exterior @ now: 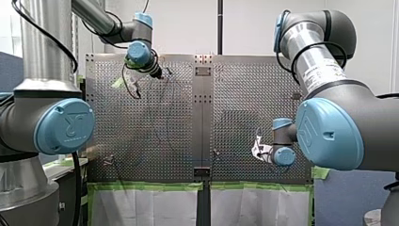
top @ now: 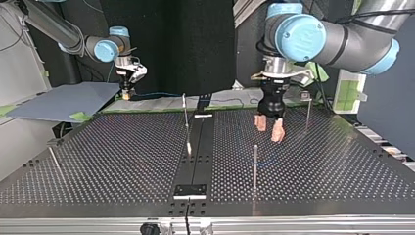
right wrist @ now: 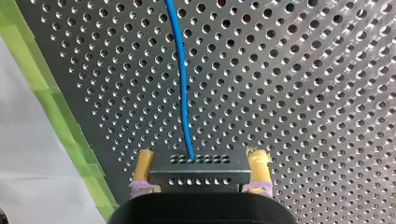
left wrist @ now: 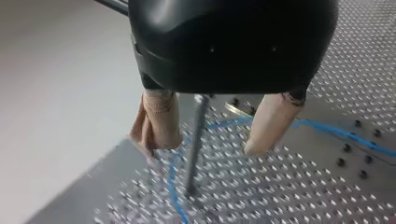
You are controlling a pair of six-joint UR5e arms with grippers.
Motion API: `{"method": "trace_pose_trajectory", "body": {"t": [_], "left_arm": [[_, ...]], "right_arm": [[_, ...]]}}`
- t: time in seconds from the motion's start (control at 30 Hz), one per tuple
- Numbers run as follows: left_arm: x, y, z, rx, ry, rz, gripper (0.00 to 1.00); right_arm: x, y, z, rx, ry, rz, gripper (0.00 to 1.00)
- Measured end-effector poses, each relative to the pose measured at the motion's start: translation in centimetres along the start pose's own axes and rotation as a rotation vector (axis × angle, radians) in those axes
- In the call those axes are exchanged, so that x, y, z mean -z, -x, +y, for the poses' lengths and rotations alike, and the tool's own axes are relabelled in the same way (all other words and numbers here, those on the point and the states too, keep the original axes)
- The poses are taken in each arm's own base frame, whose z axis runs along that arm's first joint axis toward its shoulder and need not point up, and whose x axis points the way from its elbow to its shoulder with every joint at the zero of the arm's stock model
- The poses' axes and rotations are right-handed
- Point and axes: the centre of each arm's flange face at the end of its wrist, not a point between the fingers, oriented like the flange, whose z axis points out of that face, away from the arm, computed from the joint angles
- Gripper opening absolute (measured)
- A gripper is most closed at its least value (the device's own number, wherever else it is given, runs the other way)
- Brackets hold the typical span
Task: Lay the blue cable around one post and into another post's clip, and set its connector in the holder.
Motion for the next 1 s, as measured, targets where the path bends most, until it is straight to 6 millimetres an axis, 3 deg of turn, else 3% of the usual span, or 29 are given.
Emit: {"method": "trace_pose_trajectory", "body": {"t": [0.17, 0.37, 0.6, 0.87, 1.0], "left_arm": [[-1.6, -1.0, 1.1, 0.015, 0.023, -0.006, 1.00], [-2.7, -0.2, 2.0, 0.027, 0.053, -0.058, 1.00], [-3.8, 1.5, 2.0, 0.037, 0.052, -0.093, 1.00], [-5.1, 0.4, 2.3, 0.080, 0.028, -0.040, 1.00], [-5.6, 0.8, 2.1, 0.092, 0.008, -0.037, 1.00]], "right_arm": [[0.0, 0.0, -0.1, 0.001, -0.002, 0.000, 0.19], [0.0, 0.1, -0.3, 0.003, -0.004, -0.001, 0.19], [0.1, 0.2, -0.3, 0.004, -0.005, -0.001, 0.19], [0.1, 0.3, -0.3, 0.004, -0.005, -0.001, 0.19], [0.0, 0.2, -0.3, 0.004, -0.005, 0.000, 0.19]]}}
